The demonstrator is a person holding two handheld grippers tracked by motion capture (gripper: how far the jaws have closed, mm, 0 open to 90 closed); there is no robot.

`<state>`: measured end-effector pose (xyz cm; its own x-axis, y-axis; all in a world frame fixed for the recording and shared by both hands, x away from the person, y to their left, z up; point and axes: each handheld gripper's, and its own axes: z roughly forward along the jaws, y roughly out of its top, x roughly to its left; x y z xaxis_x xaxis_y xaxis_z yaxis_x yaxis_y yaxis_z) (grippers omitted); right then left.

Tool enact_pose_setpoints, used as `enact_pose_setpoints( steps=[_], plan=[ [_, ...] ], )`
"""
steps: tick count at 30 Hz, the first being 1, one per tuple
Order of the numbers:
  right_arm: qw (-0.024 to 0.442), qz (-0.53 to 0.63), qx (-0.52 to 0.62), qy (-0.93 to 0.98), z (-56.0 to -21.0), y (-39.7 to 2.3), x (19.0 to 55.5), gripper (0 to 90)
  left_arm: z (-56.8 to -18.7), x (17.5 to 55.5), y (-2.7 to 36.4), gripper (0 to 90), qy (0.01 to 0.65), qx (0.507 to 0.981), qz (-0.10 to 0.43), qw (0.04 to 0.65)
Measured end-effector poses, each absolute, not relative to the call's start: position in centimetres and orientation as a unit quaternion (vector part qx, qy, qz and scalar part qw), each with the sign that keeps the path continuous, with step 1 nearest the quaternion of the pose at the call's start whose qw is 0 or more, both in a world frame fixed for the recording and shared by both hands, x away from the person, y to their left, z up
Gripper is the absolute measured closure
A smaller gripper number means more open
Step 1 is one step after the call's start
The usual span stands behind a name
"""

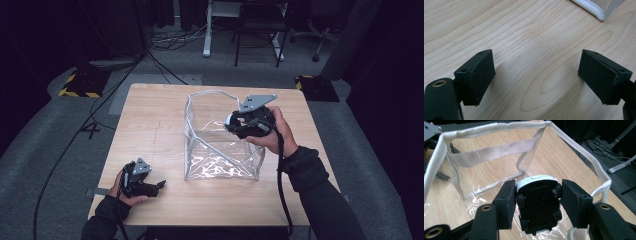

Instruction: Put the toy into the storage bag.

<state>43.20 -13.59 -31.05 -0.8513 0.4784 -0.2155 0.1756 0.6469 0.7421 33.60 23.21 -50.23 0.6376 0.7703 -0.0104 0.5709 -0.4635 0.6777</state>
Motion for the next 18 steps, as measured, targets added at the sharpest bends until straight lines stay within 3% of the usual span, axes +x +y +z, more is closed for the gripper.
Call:
enact_pose_setpoints(
  steps=[18],
  plan=[
    [0.167,0.303,0.189,0.919,-32.7,-14.3,43.0,46.8,-50.2,33.6,23.2,14.0,0.397,0.843,0.151,0.330]
  ],
)
